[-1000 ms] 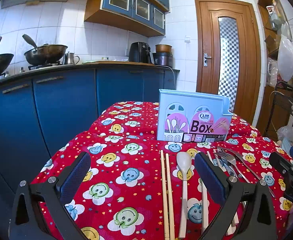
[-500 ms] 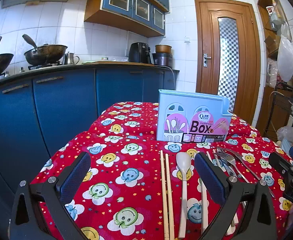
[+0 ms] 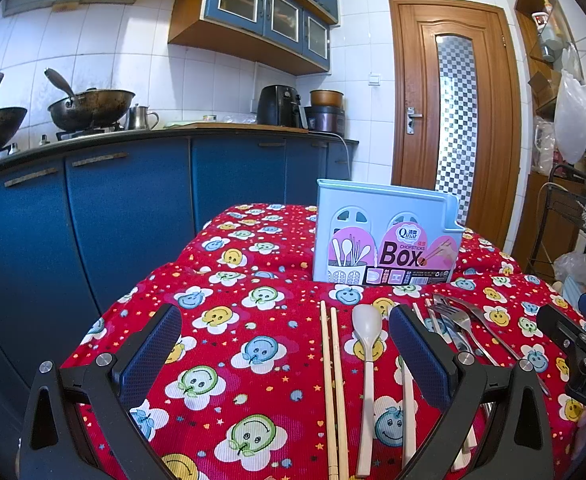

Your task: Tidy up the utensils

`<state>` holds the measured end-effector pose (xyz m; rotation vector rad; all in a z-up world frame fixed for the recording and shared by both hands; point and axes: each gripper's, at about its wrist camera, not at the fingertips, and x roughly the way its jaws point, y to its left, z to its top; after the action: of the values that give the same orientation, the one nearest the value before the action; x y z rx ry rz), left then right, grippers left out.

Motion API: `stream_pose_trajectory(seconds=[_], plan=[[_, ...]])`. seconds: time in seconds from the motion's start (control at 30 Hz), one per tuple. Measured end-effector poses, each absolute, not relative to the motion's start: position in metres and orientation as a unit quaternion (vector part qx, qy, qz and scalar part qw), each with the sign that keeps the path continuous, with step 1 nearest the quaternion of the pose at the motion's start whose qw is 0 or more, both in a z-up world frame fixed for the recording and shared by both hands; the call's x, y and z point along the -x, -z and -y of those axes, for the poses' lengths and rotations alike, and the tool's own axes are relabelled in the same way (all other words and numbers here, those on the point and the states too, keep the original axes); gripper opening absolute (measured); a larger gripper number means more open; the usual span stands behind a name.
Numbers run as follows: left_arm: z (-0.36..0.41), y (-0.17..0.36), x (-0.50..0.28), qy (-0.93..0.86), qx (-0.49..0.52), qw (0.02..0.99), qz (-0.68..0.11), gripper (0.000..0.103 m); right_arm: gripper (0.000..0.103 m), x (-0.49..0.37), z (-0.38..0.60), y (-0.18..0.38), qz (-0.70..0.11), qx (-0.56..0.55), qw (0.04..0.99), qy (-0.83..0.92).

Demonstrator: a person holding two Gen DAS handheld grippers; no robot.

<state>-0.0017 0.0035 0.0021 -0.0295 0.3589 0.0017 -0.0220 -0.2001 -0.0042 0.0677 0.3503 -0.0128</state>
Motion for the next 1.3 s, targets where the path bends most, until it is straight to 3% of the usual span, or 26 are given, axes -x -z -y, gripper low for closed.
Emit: stream_pose_trajectory(seconds=[1.0,1.3], plan=[[-0.001,-0.003,0.000,-0.002,0.014,0.983,-0.182,0.103,0.103,0.019,0.202,0.007,-0.173,-0.040,0.984,0.010],[0.003,-0.005,-0.018,0.006,0.002,0.974,-0.228,0.103,0.103,0.010,0.205,-0.008,-0.224,-0.031,0.974,-0.005]])
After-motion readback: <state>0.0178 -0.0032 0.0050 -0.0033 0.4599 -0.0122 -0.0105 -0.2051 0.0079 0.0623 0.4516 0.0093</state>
